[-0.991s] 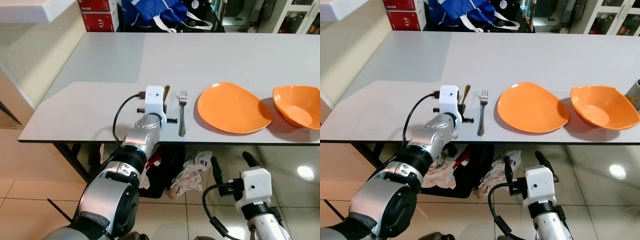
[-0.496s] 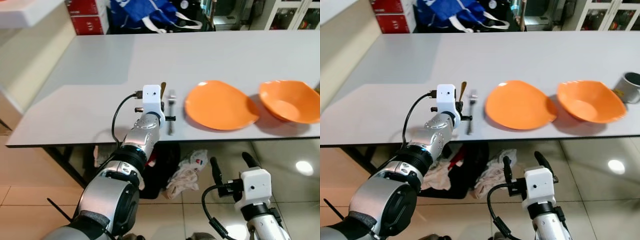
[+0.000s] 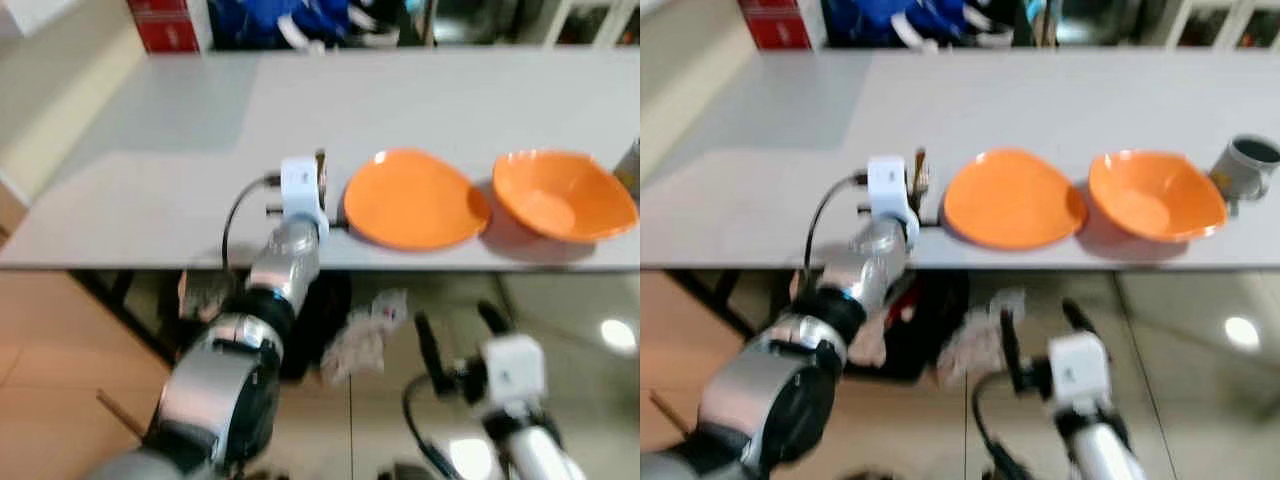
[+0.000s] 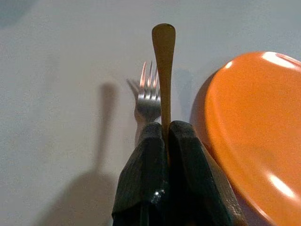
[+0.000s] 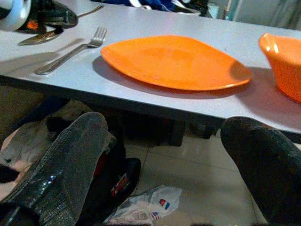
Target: Setting the table
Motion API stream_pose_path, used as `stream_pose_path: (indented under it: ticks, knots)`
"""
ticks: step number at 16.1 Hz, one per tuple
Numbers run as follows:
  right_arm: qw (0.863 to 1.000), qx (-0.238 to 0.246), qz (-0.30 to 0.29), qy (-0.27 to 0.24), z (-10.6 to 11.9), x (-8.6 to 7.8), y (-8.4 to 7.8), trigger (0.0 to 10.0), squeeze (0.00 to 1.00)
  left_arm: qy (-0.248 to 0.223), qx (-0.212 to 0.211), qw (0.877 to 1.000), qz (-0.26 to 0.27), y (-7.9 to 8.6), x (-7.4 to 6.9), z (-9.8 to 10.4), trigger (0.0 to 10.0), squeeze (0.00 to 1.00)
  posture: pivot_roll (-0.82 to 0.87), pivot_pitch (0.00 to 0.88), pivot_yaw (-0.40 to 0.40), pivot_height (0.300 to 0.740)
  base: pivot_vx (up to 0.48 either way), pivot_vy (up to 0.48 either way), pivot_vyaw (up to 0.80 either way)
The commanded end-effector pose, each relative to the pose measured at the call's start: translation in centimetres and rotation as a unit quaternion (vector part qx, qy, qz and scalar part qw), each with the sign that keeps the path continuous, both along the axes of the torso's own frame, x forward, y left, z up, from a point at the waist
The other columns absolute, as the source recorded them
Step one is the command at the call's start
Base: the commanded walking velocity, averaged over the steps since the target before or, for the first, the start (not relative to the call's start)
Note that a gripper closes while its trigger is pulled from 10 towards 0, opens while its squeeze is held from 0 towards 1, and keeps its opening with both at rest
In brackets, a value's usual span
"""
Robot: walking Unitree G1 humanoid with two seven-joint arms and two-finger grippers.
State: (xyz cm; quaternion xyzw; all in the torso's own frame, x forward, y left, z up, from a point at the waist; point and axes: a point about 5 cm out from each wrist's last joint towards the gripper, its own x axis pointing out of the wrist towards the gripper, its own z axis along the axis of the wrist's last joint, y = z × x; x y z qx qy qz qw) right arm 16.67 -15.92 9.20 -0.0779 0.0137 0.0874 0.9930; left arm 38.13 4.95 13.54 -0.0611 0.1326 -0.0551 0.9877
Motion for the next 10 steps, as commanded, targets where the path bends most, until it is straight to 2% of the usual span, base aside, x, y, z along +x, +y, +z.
stream_pose_path:
  ticks: [1, 3, 7, 10]
  knots:
    - [1.0, 0.007, 0.018, -0.019, 1.56, -0.12, -0.27, 10.0, 0.0, -0.019, -0.001, 1.0, 0.001, -0.8, 0.09, 0.88, 0.0, 0.0, -0.27, 0.038, 0.037, 0.736, 0.442, 0.0, 0.0]
    - [1.0, 0.001, 0.019, -0.014, 1.49, -0.3, -0.78, 10.0, 0.0, -0.026, 0.003, 1.0, -0.003, -0.94, 0.2, 1.23, 0.0, 0.0, -0.27, 0.039, 0.035, 0.736, 0.456, 0.0, 0.0]
    - [1.0, 0.01, 0.022, -0.004, 1.19, -0.59, -0.05, 10.0, 0.0, -0.027, 0.011, 0.999, -0.019, -1.37, 0.14, 1.25, 0.0, 0.0, -0.27, 0.051, 0.042, 0.736, 0.478, 0.0, 0.0]
    - [1.0, 0.016, 0.019, -0.001, 1.13, -0.68, 0.03, 10.0, 0.0, -0.035, 0.018, 0.999, -0.021, -1.53, 0.11, 1.48, 0.0, 0.0, -0.27, 0.057, 0.046, 0.736, 0.0, 0.0, 0.0]
